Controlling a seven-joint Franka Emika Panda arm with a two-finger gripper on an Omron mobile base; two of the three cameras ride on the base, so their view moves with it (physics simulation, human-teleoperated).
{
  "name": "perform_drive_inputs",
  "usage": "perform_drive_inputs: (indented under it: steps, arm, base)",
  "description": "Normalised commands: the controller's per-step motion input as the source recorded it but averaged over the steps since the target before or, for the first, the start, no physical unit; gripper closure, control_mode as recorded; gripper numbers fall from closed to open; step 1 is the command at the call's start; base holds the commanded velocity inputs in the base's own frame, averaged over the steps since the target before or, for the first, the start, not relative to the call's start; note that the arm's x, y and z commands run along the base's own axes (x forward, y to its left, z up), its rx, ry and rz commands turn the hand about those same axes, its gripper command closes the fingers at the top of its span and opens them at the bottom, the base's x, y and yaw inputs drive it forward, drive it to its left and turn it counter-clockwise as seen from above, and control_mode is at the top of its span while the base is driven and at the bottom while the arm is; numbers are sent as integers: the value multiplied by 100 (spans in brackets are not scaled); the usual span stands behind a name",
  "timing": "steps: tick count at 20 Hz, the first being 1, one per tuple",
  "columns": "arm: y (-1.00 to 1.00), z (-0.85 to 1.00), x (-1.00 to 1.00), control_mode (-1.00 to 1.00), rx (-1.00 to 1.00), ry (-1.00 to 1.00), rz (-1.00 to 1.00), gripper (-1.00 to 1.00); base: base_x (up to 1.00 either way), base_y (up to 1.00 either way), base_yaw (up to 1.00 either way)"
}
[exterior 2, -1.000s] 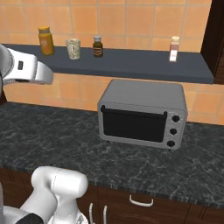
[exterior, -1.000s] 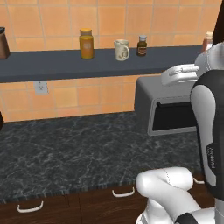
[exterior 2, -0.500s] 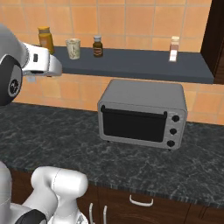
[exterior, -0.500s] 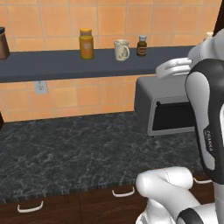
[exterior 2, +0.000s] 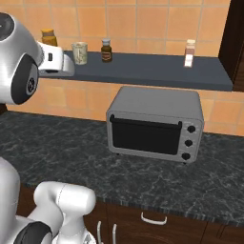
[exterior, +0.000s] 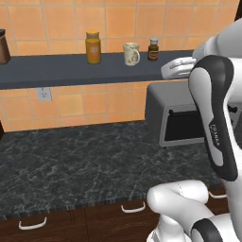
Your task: Gather all objects into one cabinet and sort the glasses and bowls to opposite sides.
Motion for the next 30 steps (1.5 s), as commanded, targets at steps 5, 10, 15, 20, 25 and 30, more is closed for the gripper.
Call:
perform_drive_inputs:
  steps: [5, 10, 15, 20, 25, 30]
  arm:
    - [11, 1, 33, -100, 6, -14, 0, -100]
    - [1, 0, 39, -100, 3, -5, 0, -100]
    - [2, 0, 39, -100, 0, 0, 0, -100]
    - [0, 0, 54, -100, 0, 0, 0, -100]
    - [0, 0, 65, -100, 0, 0, 0, -100]
    - [0, 0, 58, -100, 0, 0, 0, -100]
  base:
    - [0, 0, 0]
    - [0, 0, 0]
    - [0, 0, 0]
    - [0, 0, 0]
    - [0, 0, 0]
    - [0, 0, 0]
